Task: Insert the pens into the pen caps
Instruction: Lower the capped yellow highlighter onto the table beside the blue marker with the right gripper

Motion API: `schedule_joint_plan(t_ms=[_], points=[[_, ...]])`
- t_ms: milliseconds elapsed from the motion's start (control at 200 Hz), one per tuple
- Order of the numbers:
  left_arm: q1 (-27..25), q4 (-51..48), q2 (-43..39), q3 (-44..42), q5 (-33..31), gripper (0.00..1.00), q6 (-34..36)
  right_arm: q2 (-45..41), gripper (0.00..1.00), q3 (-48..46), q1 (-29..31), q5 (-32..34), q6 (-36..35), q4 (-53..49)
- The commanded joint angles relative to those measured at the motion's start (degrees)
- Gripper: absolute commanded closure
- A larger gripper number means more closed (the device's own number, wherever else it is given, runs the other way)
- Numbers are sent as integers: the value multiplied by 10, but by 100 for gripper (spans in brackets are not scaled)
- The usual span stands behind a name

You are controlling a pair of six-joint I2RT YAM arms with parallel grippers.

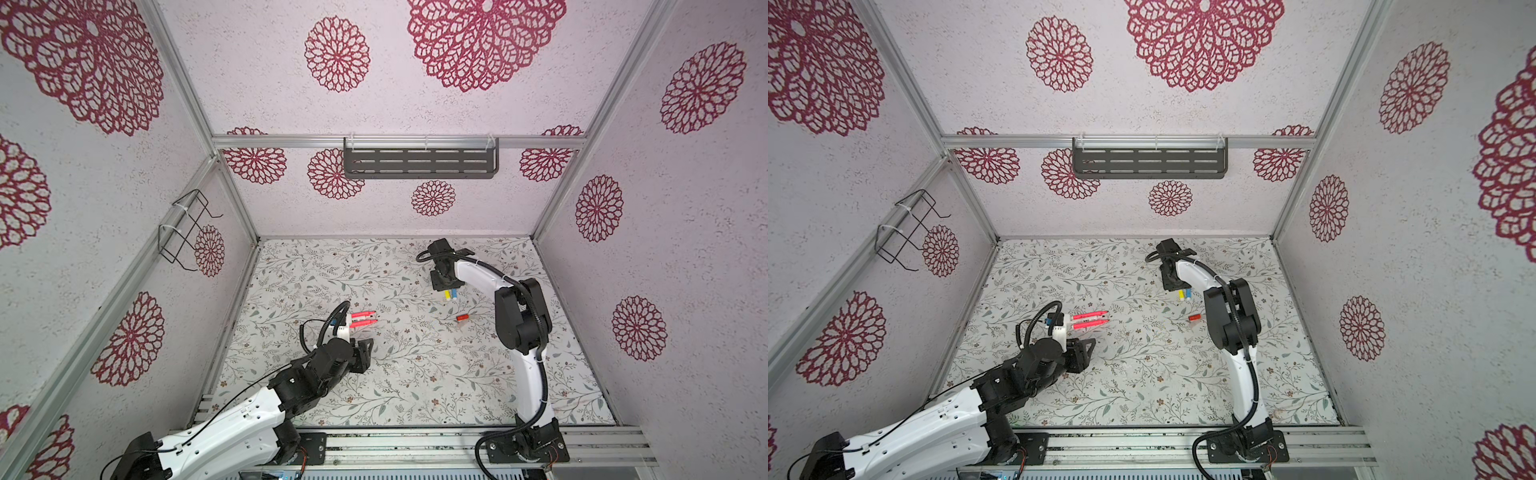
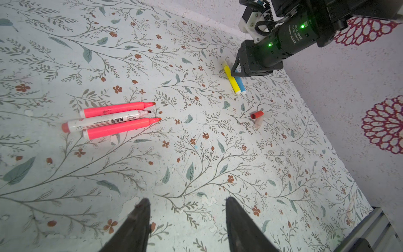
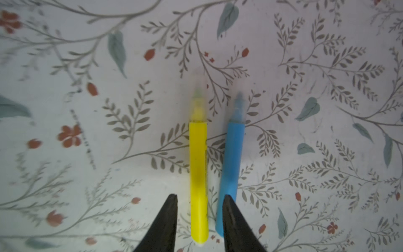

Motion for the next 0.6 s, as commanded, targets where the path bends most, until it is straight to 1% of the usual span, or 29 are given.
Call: schedule_joint_plan(t_ms=[0, 190, 280, 400, 595], points=[[-4, 13, -8, -1, -3, 42, 2, -41, 63, -2, 7, -33, -12, 41], [-4, 7, -12, -2, -3, 42, -3, -2, 62, 29, 7, -110, -15, 30], [-4, 5, -15, -3, -3, 42, -4, 26, 62, 63, 5, -134, -17, 11], [-4, 4, -19, -4, -4, 42, -5, 64, 62, 110, 1, -137, -7, -24], [-4, 1, -26, -8, -6, 42, -6, 98, 62, 144, -9, -131, 15, -58]])
